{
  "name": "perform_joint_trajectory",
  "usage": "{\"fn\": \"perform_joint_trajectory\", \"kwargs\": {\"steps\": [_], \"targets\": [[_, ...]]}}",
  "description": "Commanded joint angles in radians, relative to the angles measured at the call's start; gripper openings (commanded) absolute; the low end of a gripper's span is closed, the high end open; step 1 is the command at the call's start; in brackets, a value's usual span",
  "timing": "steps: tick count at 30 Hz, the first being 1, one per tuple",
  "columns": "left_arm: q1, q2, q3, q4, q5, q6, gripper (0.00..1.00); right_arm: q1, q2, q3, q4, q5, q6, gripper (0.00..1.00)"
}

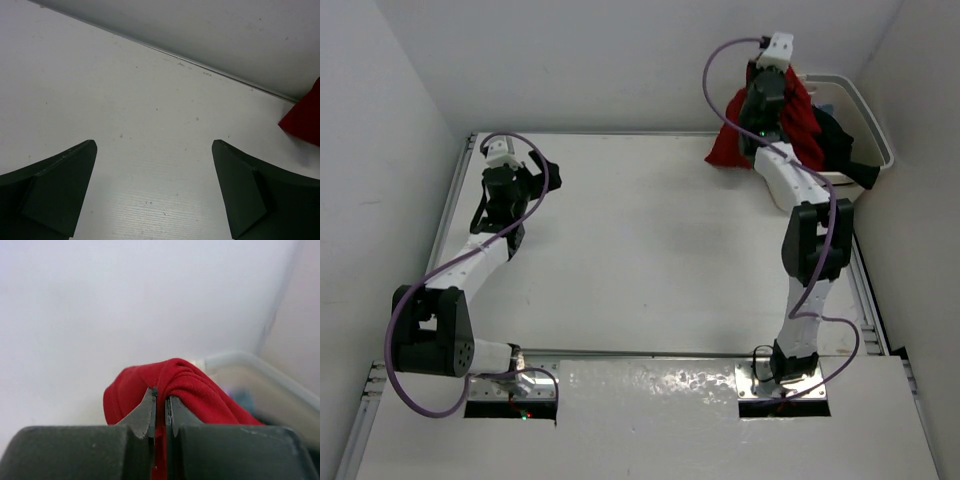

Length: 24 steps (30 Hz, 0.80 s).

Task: Fold and stack the t-shirts
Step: Grab crumpled tshirt from bin with the right arm, then move the tshirt to the center of the board

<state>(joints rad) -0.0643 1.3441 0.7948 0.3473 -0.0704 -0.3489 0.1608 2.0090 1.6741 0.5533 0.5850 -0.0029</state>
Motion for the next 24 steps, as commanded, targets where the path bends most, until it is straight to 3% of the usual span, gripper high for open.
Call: {"fn": "perform_joint_trajectory", "kwargs": {"steps": [1, 5, 8, 14, 19, 20, 24], "targets": [[0.003, -0.031, 0.041, 0.036, -0.002, -0.001, 0.99, -0.001, 0.029, 0.278, 0.085, -0.108, -0.115, 0.00], [0.003, -0.037, 0.043, 0.039, -0.006, -0.001, 1.00, -0.006, 0.112, 0.586, 0.004, -0.224, -0.083, 0.00], [0.003, -0.043, 0.049, 0.039, -0.014, -0.004, 1.00, -0.004, 0.111, 0.668, -0.041, -0.347, 0.016, 0.00], [0.004, -0.077, 0.067, 0.009, -0.046, -0.030, 1.00, -0.006, -0.067, 0.500, -0.113, -0.687, 0.332, 0.00], [0.004, -0.102, 0.099, -0.103, -0.149, -0.107, 1.00, -0.007, -0.096, 0.429, -0.156, -0.999, 0.562, 0.00], [0.004, -0.106, 0.100, -0.117, -0.158, -0.116, 1.00, -0.015, -0.104, 0.365, -0.155, -1.102, 0.605, 0.00], [0.004, -0.152, 0.075, -0.185, -0.201, -0.153, 1.00, -0.041, -0.203, 0.032, -0.124, -1.243, 0.653, 0.00]]}}
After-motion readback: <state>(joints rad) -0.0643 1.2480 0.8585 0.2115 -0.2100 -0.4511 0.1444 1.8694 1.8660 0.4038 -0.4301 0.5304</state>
